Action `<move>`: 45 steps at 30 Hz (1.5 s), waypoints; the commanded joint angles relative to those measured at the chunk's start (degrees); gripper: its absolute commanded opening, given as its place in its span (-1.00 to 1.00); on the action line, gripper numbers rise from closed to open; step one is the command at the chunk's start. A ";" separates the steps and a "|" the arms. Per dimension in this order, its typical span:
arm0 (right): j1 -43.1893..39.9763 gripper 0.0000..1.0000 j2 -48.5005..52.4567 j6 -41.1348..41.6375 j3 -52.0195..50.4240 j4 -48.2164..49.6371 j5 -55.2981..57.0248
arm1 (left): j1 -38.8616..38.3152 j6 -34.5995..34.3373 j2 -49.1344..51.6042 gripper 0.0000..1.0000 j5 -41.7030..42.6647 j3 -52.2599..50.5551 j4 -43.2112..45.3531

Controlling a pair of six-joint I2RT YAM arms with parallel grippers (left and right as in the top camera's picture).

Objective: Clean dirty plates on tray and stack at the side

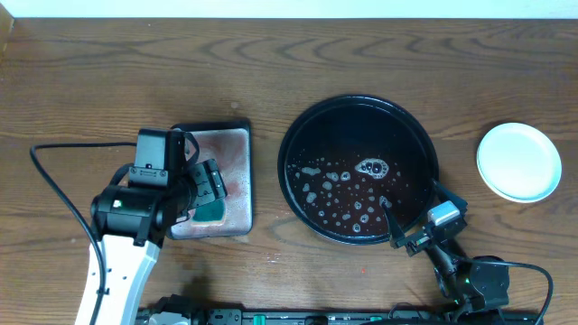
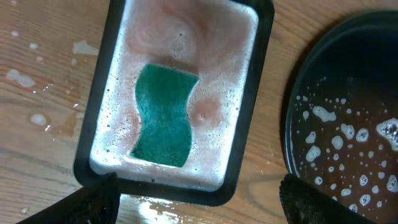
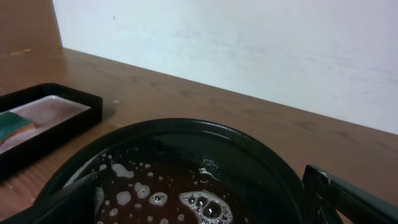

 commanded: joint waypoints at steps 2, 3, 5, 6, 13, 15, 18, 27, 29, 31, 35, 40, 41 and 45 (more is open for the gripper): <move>-0.46 0.98 -0.28 -0.61 -0.07 -0.28 0.07 | 0.20 1.07 -10.75 0.65 -4.79 -5.20 11.65; -0.46 0.99 -0.28 -0.59 -0.07 -0.31 0.07 | 0.20 1.33 -14.10 0.65 -4.79 -8.22 17.22; -0.46 0.99 -0.28 -0.61 -0.07 -0.28 0.07 | 0.20 3.41 -20.20 0.65 -4.74 -14.58 26.67; -0.46 0.99 -0.28 -0.61 -0.07 -0.28 0.07 | 0.20 3.98 -22.56 0.65 -4.74 -17.27 29.88; -0.46 0.99 -0.28 -0.61 -0.07 -0.28 0.07 | 4.02 4.63 -46.49 0.65 -4.76 -38.64 43.43; -0.46 0.99 -0.28 -0.59 -0.07 -0.28 0.07 | 4.85 4.66 -52.87 0.65 -4.76 -42.42 43.98; -0.46 0.99 -0.28 -0.61 -0.07 -0.28 0.07 | 5.95 4.66 -59.80 0.65 -4.79 -46.99 43.98; -0.46 0.99 -0.28 -0.61 -0.07 -0.28 0.07 | 6.29 4.42 -61.09 0.65 -3.32 -58.86 55.32; -0.46 0.99 -0.28 -0.59 -0.07 -0.28 0.07 | 6.29 4.42 -61.09 0.65 -3.34 -58.86 54.80; -0.46 0.99 -0.28 -0.61 -0.07 -0.28 0.07 | 6.29 4.42 -61.09 0.65 -3.30 -58.86 54.73; -0.46 0.99 -0.28 -0.61 -0.07 -0.28 0.07 | 6.29 4.42 -61.09 0.65 -3.32 -58.84 52.24; -0.46 0.98 -0.28 -0.61 -0.07 -0.28 0.07 | 6.29 4.42 -60.94 0.65 -3.32 -58.84 52.24; -0.46 0.99 -0.28 -0.59 -0.07 -0.28 0.07 | 6.29 4.42 -60.94 0.65 -3.32 -58.84 52.24; -0.46 0.99 -0.28 -0.61 -0.07 -0.31 0.07 | 6.29 4.42 -60.94 0.65 -3.32 -58.84 52.24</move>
